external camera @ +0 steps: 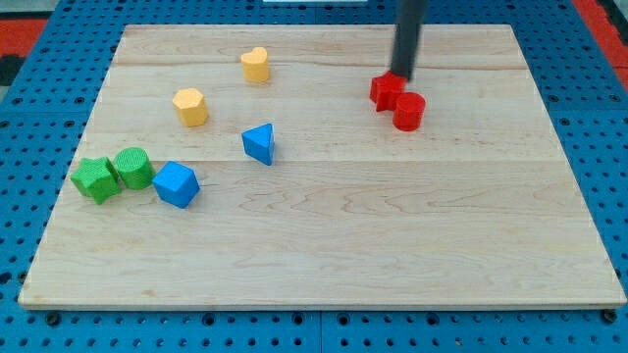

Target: Move the red blocks slightly down

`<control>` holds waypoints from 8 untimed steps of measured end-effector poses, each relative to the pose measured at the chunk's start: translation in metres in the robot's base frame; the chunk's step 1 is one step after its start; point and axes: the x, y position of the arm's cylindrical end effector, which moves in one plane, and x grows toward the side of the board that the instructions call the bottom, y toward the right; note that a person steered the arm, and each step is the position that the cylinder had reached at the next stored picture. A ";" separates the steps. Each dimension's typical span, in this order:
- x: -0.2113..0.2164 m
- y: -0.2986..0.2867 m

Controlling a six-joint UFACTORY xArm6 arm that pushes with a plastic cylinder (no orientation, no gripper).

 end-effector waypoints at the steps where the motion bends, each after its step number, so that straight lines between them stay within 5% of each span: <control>1: -0.007 -0.001; 2: -0.062 0.014; 3: -0.079 -0.049; 5: -0.028 -0.099; 8: 0.011 -0.023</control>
